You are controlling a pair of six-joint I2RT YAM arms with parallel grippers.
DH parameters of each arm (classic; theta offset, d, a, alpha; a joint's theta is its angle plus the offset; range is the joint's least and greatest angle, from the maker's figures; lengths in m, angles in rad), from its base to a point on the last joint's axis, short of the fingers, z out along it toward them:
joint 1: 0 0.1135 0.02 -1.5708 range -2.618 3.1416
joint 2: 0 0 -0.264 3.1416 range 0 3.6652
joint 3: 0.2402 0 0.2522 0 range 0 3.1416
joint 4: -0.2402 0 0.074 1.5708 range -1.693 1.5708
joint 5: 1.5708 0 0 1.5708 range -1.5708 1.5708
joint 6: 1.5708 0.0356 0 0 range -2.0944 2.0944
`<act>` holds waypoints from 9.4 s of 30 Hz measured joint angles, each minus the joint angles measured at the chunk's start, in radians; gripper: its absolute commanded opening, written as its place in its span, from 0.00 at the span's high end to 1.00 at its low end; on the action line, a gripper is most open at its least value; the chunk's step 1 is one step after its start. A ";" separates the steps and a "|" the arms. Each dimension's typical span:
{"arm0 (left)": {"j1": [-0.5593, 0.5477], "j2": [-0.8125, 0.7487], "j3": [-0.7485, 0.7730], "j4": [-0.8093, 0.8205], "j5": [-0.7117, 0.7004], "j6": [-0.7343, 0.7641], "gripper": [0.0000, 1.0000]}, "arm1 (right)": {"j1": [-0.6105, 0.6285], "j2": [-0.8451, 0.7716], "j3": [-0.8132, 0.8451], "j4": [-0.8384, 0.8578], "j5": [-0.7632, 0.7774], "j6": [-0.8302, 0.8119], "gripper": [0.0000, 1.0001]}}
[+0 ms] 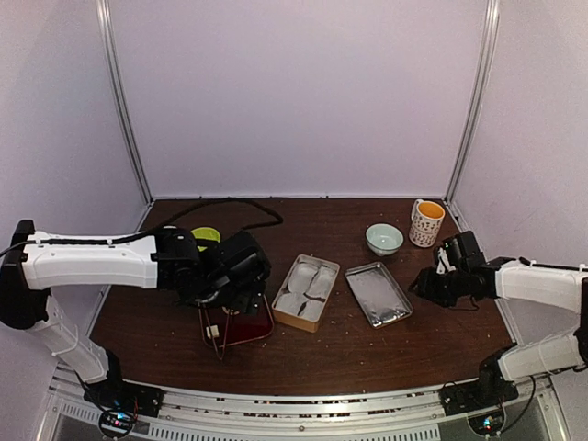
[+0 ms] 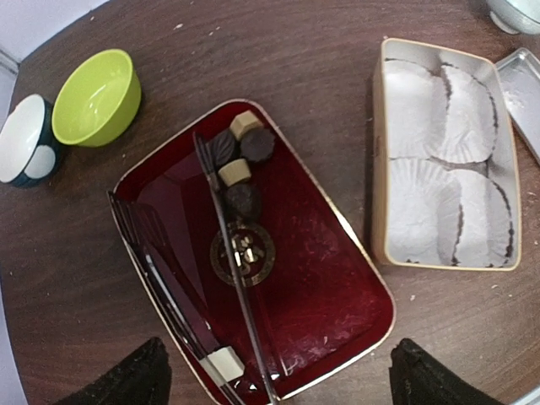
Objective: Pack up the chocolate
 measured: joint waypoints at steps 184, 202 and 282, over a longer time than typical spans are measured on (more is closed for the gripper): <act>0.104 -0.180 -0.249 -0.008 0.193 -0.020 0.59 | -0.212 0.143 -0.292 1.348 0.409 -0.637 0.00; 0.104 -0.142 -0.185 -0.100 0.162 -0.037 0.72 | -0.212 0.143 -0.292 1.348 0.409 -0.637 0.00; 0.104 0.129 0.177 0.088 0.275 0.199 0.65 | -0.212 0.143 -0.292 1.348 0.409 -0.637 0.00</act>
